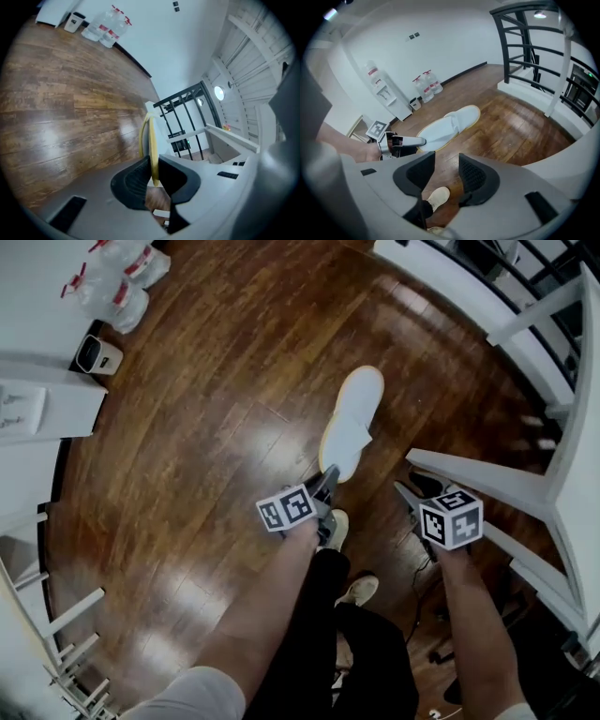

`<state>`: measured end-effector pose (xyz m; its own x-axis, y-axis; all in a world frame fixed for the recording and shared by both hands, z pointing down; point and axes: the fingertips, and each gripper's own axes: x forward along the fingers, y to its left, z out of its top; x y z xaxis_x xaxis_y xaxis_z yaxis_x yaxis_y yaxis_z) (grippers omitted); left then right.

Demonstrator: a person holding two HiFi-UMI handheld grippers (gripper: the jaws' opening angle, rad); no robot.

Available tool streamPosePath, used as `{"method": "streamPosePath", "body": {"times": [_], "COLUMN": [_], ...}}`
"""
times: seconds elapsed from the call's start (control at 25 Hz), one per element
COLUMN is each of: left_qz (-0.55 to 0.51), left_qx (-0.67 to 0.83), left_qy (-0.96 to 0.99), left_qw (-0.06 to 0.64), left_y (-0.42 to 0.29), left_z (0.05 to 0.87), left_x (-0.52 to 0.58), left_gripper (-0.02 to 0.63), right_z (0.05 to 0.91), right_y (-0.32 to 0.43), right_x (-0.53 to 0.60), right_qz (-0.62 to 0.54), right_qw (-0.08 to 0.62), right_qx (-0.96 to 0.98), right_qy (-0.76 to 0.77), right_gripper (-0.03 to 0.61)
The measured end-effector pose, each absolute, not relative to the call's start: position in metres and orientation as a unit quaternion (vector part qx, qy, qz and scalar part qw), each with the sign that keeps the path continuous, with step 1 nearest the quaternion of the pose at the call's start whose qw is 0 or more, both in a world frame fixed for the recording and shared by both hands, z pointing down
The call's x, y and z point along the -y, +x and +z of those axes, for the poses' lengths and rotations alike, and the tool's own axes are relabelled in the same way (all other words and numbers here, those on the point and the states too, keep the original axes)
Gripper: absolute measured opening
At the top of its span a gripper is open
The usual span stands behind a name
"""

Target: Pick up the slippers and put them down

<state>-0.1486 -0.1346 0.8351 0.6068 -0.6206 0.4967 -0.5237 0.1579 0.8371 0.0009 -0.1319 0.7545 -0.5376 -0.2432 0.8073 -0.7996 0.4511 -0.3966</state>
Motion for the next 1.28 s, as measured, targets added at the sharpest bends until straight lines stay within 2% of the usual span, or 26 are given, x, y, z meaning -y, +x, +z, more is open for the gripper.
{"method": "streamPosePath", "body": {"times": [0.2, 0.36, 0.56, 0.68, 0.72, 0.76, 0.8, 1.04, 1.28], "left_qz": [-0.046, -0.030, -0.033, 0.000, 0.014, 0.026, 0.038, 0.156, 0.241], "left_qx": [0.461, 0.464, 0.488, 0.488, 0.481, 0.474, 0.469, 0.481, 0.476], "left_qy": [0.613, 0.603, 0.569, 0.553, 0.550, 0.550, 0.553, 0.595, 0.639], "left_qw": [0.640, 0.648, 0.661, 0.676, 0.682, 0.687, 0.688, 0.625, 0.553], "left_y": [-0.148, -0.141, -0.151, -0.154, -0.154, -0.153, -0.155, -0.193, -0.207], "left_z": [1.013, 1.122, 1.201, 1.228, 1.232, 1.232, 1.228, 1.141, 0.969], "left_x": [0.127, 0.114, 0.099, 0.084, 0.080, 0.078, 0.075, 0.046, 0.030], "left_gripper": [0.032, 0.034, 0.042, 0.093, 0.174, 0.289, 0.328, 0.328, 0.306], "right_z": [0.899, 0.991, 1.047, 1.058, 1.058, 1.056, 1.052, 0.978, 0.846], "right_y": [0.003, 0.005, 0.004, 0.002, 0.002, 0.000, -0.002, -0.026, -0.033], "right_x": [0.127, 0.109, 0.097, 0.093, 0.095, 0.096, 0.097, 0.089, 0.070], "right_qz": [0.414, 0.421, 0.413, 0.415, 0.416, 0.416, 0.416, 0.415, 0.409], "right_qw": [0.354, 0.377, 0.401, 0.402, 0.401, 0.400, 0.398, 0.382, 0.367], "right_qx": [0.773, 0.768, 0.770, 0.770, 0.770, 0.771, 0.772, 0.783, 0.795], "right_qy": [0.325, 0.303, 0.276, 0.271, 0.271, 0.271, 0.271, 0.262, 0.257], "right_gripper": [0.178, 0.178, 0.178, 0.178, 0.178, 0.178, 0.178, 0.178, 0.178]}}
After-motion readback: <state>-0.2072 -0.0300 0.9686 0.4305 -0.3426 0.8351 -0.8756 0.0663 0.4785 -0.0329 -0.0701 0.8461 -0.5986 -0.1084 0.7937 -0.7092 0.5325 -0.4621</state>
